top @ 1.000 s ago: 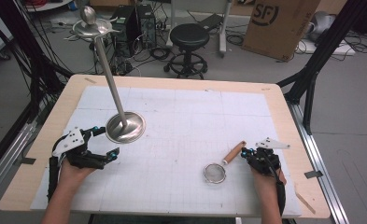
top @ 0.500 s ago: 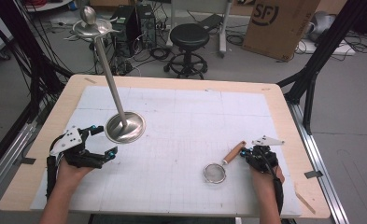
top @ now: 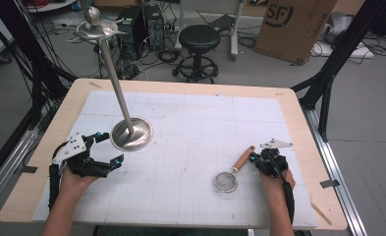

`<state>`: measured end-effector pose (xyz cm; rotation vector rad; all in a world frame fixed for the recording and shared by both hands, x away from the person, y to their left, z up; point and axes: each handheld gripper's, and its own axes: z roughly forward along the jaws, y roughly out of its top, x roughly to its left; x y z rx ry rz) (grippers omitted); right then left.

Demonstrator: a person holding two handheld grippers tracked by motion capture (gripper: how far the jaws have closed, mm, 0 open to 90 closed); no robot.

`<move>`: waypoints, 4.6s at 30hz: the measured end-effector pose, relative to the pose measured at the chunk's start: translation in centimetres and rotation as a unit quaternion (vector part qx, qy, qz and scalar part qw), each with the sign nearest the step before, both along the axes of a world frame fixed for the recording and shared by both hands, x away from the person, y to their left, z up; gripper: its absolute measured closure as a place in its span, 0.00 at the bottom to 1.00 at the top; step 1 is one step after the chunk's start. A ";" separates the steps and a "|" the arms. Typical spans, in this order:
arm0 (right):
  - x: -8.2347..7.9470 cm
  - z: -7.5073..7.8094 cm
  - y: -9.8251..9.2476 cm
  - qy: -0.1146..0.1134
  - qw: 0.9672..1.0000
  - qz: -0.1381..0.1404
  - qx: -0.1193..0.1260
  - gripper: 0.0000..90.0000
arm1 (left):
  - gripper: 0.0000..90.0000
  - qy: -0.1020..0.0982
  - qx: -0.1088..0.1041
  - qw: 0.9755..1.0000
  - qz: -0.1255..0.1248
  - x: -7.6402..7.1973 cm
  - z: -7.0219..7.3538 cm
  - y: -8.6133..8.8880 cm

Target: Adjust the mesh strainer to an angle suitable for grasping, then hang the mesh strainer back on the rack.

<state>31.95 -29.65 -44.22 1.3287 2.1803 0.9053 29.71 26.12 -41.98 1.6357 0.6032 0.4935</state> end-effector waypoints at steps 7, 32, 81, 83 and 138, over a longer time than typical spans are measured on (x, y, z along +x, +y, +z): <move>0.9 0.0 2.0 0.003 1.000 0.022 0.005 0.99 | 0.04 0.002 -0.004 1.000 -0.001 0.0 0.0 0.0; 2.7 1.1 9.2 0.013 0.992 0.127 -0.020 0.99 | 0.04 0.003 -0.011 1.000 0.000 0.0 0.1 0.1; 0.5 2.8 15.7 0.006 0.968 0.252 0.001 0.88 | 0.04 0.002 -0.005 1.000 0.007 -0.1 0.3 0.6; 0.1 3.1 15.0 -0.010 0.967 0.254 0.017 0.85 | 0.04 0.002 -0.004 1.000 0.006 -0.1 0.3 0.6; -1.7 4.1 8.7 -0.082 0.973 0.197 0.086 0.36 | 0.04 -0.001 0.015 1.000 -0.014 0.0 0.4 -0.6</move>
